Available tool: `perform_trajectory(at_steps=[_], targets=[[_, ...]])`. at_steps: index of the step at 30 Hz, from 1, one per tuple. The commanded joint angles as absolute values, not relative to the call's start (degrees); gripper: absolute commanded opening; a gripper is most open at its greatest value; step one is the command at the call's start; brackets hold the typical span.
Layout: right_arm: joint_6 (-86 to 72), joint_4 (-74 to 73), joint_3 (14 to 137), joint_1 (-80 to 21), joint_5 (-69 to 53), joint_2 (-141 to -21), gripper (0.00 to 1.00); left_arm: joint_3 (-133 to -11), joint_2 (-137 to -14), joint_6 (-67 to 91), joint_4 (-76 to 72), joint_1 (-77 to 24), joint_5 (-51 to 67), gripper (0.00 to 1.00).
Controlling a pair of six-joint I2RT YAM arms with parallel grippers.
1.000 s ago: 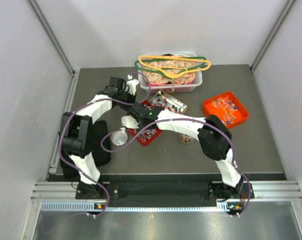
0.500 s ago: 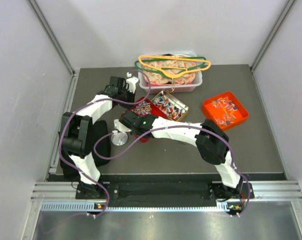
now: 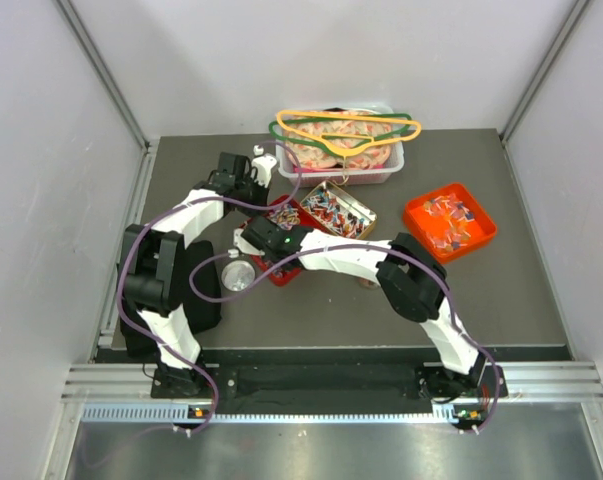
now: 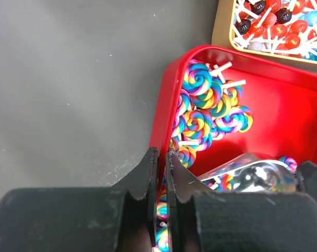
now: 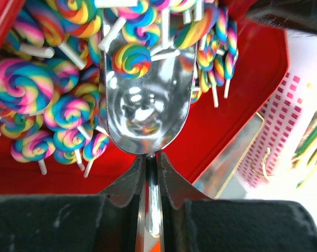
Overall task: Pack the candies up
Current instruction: Scoop the fake candies from the storage box.
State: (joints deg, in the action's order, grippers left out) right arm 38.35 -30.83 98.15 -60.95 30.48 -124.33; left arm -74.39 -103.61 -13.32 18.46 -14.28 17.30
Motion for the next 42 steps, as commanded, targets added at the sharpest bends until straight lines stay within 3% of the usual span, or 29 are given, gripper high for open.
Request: perform_trajectory(at_steps=[1,4,27,42], targets=[[33.03,-19.28,102.40,-62.30,25.21,-126.12,0.00,-75.41,-99.05,-10.63,16.79,-15.91,25.32,0.00],[37.78,-13.90,98.27,-63.54,30.06,-125.69,0.00,-75.59,-99.05,-10.37,16.79,-15.91,25.58,0.00],[32.52,-17.05,88.51,-59.94,21.62,-114.61,0.00,-76.11,-99.58,-10.37,16.79,-15.91,24.08,0.00],[36.21,-16.52,83.59,-58.54,23.64,-110.48,0.00,-75.76,-99.93,-11.51,16.87,-15.91,21.80,0.00]])
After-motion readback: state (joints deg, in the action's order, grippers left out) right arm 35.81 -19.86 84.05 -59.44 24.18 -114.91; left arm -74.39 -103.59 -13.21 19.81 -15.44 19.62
